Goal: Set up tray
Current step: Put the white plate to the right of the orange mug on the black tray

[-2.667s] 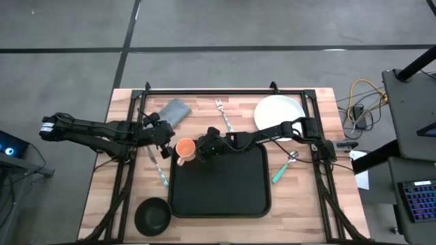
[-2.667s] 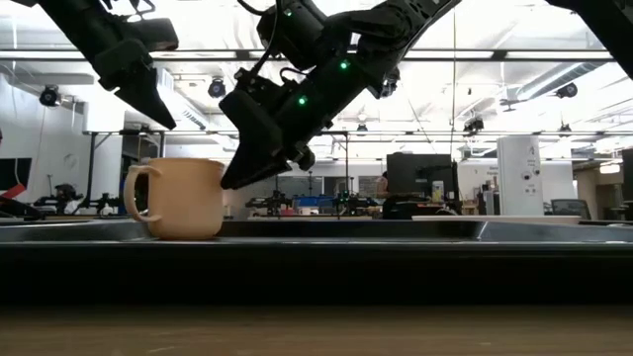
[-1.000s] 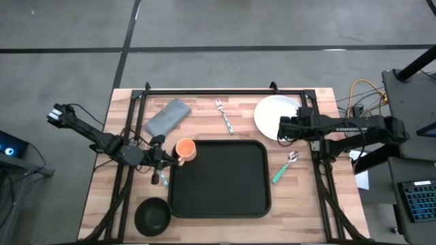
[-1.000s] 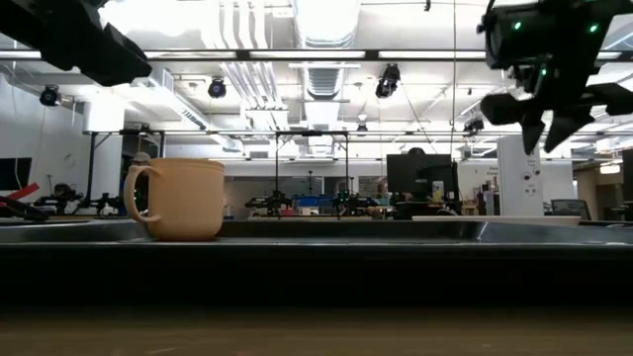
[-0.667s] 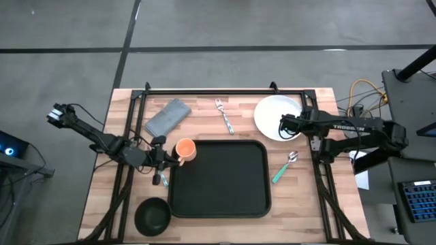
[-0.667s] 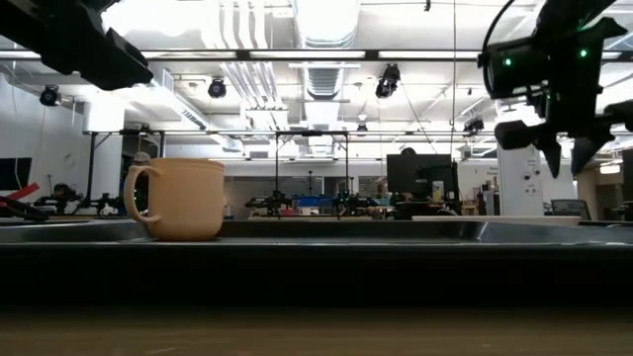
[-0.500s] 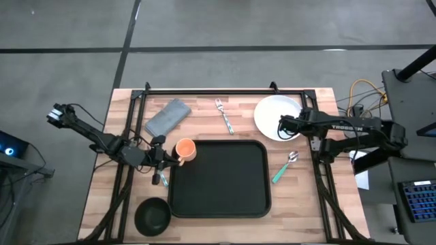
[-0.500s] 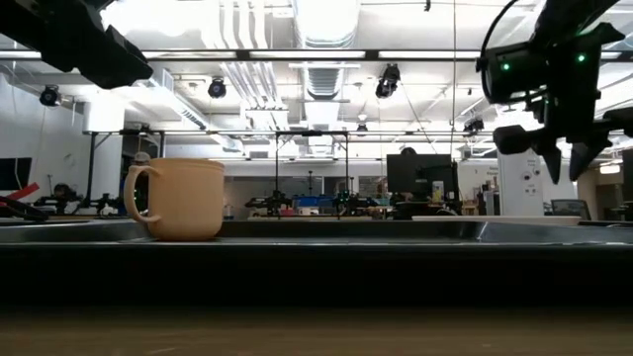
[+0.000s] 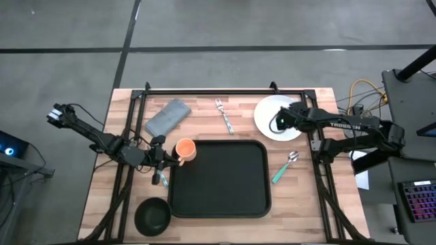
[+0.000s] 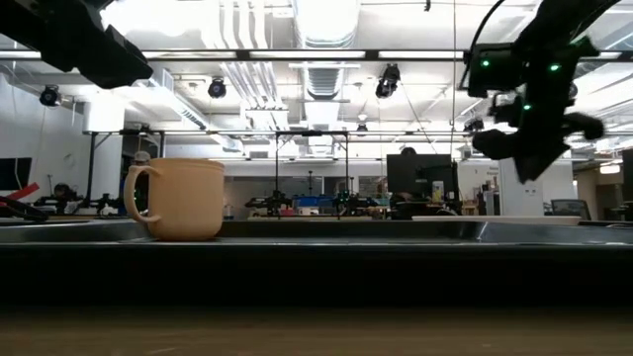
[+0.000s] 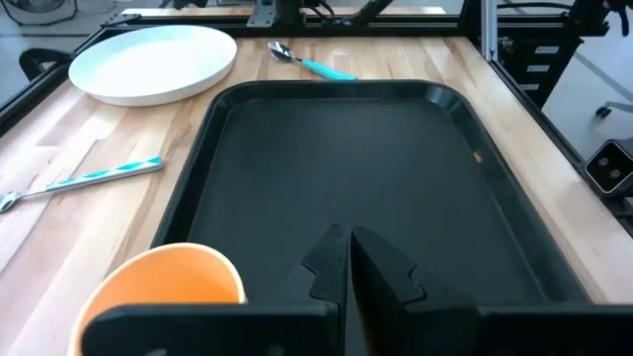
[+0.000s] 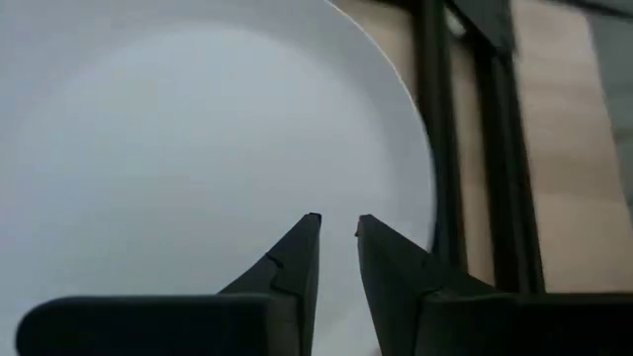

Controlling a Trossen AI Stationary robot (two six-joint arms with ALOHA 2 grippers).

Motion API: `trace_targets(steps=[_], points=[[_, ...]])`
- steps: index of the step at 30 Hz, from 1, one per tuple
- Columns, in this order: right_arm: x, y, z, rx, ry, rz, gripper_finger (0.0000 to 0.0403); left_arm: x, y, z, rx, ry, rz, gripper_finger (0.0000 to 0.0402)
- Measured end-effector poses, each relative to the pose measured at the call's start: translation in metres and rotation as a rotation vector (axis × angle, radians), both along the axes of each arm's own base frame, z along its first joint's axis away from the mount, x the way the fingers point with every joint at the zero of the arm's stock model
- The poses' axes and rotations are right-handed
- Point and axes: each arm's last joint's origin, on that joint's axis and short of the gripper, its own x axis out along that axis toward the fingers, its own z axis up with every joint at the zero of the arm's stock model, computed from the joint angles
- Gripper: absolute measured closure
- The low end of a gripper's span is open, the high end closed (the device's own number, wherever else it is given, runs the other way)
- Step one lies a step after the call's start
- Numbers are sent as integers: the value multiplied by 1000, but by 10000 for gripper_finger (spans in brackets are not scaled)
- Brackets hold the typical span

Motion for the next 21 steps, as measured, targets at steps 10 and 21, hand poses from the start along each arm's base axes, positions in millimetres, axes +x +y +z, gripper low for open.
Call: trace_targets(steps=[10, 21], points=[[15, -9, -3, 269, -204, 351, 342, 0, 0, 0, 1, 2, 0, 402], [26, 19, -6, 355, -194, 565, 342, 0, 0, 0, 0, 2, 0, 402]])
